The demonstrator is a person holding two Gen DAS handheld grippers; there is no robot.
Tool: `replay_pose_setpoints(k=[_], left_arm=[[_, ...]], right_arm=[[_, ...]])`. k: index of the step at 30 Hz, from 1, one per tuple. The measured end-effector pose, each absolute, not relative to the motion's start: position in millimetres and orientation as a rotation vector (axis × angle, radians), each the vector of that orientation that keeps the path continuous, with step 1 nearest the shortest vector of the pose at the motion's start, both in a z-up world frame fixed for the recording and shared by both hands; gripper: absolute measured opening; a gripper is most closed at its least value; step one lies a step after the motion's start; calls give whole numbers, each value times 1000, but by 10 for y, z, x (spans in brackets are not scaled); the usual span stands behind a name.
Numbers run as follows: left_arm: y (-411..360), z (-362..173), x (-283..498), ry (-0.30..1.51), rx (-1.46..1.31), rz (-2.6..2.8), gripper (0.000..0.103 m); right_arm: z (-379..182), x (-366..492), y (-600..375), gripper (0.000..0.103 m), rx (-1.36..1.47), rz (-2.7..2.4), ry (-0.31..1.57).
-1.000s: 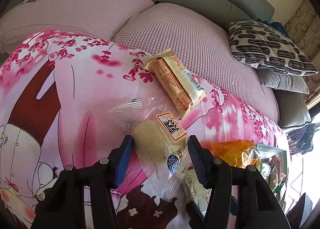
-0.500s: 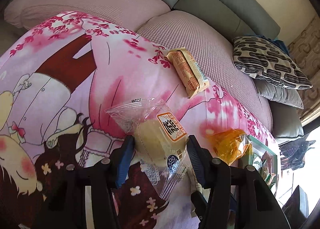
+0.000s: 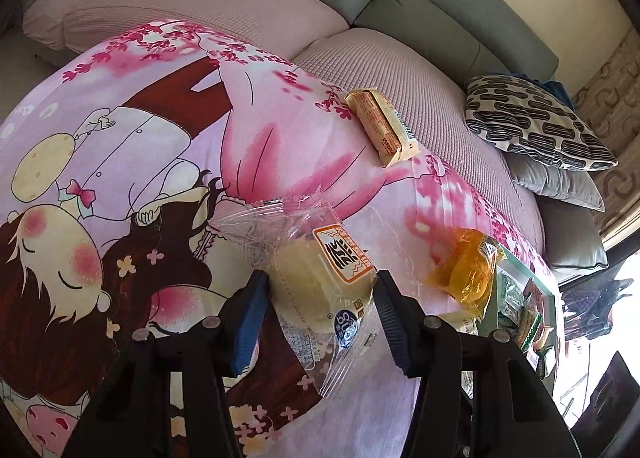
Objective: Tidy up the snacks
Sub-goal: 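Grasp the round bun with the left tool while the right tool grasps the cream biscuit packet, then carry the bun with the left tool into the tray while the right tool carries the cream packet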
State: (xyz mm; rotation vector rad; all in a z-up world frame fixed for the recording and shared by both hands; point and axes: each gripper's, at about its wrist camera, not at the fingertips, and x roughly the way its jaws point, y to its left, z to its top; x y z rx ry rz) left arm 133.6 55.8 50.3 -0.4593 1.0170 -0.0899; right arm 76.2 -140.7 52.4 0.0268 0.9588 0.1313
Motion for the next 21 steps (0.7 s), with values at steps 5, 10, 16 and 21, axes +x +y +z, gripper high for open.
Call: replay_pose_setpoints(k=[5,10,16,21], left_arm=[[513,585,1276,1000,-441,-90,56],[405,704,1228,975,-413,-101,56],[236,816,1183,953,-385,-120,56],[7,882,1150,942,-348,-160,56]], right_arm=[[620,634,-1485,53,42,136,939],[763,544,-1584,53,66,140,897],[838,496,-1678,53,89,143,873],[894,464,-1821,53,120,121,847]])
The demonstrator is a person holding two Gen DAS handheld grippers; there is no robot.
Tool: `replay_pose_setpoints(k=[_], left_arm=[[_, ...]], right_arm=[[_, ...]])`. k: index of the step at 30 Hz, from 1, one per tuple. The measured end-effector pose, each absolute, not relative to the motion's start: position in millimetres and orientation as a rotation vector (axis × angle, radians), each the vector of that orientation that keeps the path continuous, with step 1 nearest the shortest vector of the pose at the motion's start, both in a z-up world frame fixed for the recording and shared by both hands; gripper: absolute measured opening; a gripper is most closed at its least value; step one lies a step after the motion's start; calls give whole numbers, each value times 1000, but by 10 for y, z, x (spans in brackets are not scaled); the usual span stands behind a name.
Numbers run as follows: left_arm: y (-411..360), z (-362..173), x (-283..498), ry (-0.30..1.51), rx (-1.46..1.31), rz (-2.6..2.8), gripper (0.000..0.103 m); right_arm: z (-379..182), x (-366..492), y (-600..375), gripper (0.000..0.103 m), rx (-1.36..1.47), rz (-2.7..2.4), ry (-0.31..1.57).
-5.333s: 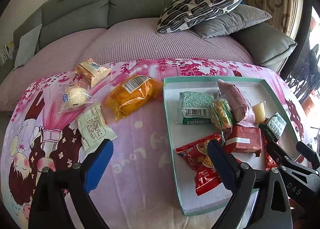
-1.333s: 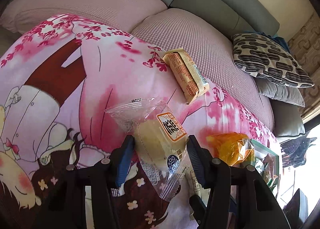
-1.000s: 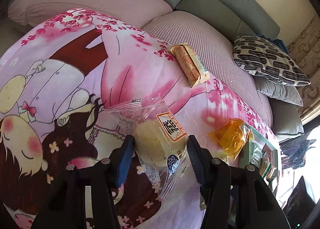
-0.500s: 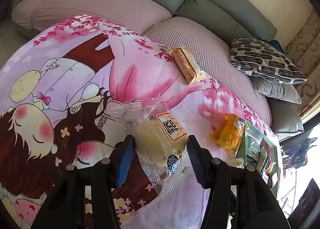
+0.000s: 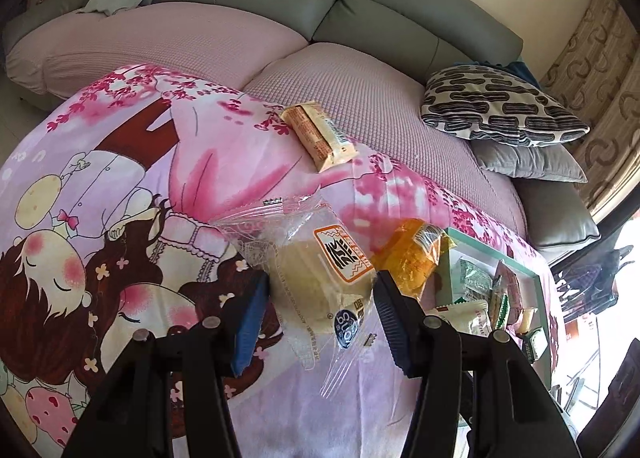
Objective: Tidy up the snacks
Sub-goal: 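Carry the bun with the left tool into the tray while the right tool carries the cream packet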
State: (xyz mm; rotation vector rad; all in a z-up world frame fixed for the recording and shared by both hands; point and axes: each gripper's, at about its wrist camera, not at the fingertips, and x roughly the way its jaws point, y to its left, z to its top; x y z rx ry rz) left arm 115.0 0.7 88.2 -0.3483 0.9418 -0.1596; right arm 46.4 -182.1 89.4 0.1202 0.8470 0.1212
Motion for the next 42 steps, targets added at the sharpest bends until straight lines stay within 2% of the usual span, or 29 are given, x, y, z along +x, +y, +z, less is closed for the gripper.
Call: replay_pose_setpoints(k=[11,21,38,40,42], left_arm=[[-731,976,1080,942,-232,-318,56],[-1374,1013,1145,943,-119,-426,56],[-1795,635,1162,1055,-63,-527,56],[-1790,650,1160,1056,-59,-531,59],[-1750,699,1152,1044,-59,-530,67]], right_arm=[[1038,383,-2576,53,223,-58,788],[919,304,-3384,53,322,-276,793],[730,341,-3499,55,317,-322,864],[732,347,-3497,56,309,-329,868],[739,353,-3495,63,302,-330,871]])
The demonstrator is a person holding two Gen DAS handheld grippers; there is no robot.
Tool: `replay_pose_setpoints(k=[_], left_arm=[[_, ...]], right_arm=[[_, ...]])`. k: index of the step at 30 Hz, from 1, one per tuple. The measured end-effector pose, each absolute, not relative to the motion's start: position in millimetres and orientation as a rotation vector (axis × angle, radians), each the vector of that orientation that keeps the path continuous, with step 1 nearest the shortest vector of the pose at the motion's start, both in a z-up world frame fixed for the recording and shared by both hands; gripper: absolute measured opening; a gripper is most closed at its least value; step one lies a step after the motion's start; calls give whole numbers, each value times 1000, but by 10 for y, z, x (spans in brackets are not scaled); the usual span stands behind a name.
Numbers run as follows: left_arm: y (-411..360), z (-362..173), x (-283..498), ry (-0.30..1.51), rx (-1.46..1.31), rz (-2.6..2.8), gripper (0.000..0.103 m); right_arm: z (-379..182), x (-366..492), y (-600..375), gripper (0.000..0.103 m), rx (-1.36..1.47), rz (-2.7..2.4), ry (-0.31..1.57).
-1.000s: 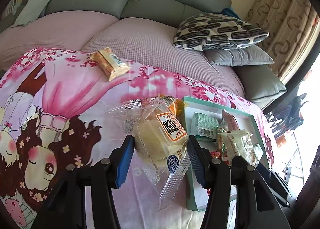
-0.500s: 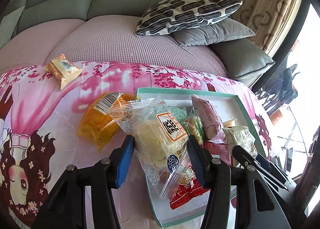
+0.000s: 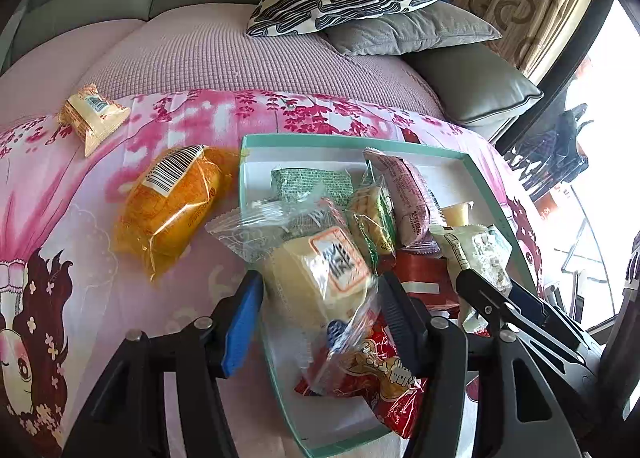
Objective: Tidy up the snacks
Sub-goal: 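Carry the bun with the left tool into the tray while the right tool carries the cream packet, then grasp the small cake packet with the left tool while the right tool grasps the yellow bread bag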
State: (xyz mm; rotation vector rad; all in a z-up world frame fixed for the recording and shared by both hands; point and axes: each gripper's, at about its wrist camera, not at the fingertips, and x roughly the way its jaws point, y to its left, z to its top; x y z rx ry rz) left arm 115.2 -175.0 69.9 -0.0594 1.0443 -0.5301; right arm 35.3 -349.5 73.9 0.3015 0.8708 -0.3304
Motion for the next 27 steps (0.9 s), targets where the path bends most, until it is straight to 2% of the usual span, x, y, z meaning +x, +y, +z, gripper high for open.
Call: replay_pose_setpoints(k=[1,3,13,20,27], left_arm=[[-1718,732,1153,1040,-62,-528,71],[-1611,816,1159,1029,-78,-532,71],[-452,1061,1812,1017,-164,-298,71],[73,987,2528,1103,-252,-228,71],[16,784,3108,1193,-320,-268,71]], right_arm=[[750,358,-3490,65,293,-334,870],[800,367,-3457,69,269,-339,863],[1181,787,-2739,70,242,-132,798],[958,1437,-2038,70,295,47,921],[662,1840,-1915,70,312,23,1043]])
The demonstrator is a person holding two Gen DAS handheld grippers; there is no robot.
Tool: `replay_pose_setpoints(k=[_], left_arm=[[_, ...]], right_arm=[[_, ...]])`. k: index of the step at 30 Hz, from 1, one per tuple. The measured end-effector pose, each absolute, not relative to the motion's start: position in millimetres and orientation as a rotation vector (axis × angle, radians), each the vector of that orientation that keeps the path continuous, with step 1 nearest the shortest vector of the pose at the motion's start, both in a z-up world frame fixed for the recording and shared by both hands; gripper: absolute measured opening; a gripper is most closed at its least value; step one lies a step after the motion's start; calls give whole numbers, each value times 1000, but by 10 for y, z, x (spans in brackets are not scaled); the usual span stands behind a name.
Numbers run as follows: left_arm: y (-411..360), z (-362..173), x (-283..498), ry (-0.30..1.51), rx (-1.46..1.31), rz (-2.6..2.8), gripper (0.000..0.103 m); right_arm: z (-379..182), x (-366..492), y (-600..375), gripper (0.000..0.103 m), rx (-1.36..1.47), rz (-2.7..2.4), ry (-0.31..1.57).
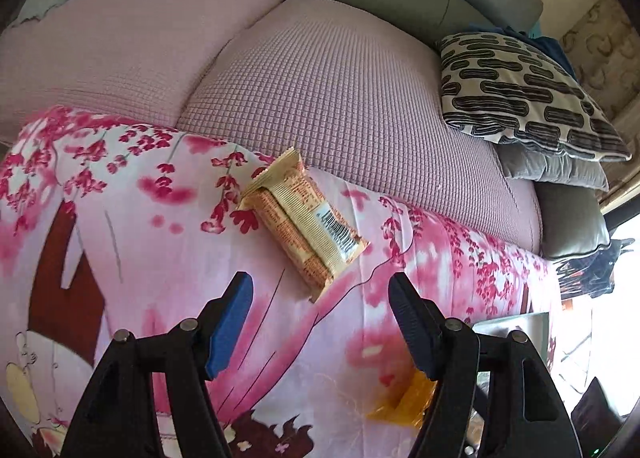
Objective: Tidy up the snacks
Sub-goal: 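Grasp the small cake packet with the left tool while the right tool grasps the yellow bread bag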
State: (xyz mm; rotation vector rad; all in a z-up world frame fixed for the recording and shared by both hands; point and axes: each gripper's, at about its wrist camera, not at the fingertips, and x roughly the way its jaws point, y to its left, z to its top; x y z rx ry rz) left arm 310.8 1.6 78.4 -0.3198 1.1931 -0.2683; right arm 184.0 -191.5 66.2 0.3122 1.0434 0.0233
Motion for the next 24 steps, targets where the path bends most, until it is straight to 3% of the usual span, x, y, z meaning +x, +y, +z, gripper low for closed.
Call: replay_pose_setpoints(k=[4,9,12,15,24], left_arm=[[-77,593,3412,1244,-351,-240,71],[-175,409,3607,1289,-319,-197,69],[-146,339,3605,1288,-364,-192,46],[-141,379,3504,1260,-358,-211,33],[-288,1054,2746,1061,-319,-337,32]], right_arm=[[551,2025,-1918,69,306,9,1077],[481,2073,-1905,50,287,11,1071],[481,2041,-1892,40,287,26,1053],[507,1985,-1883,38,297,54,1035],[1041,1360,-2032,37,372,118,863]])
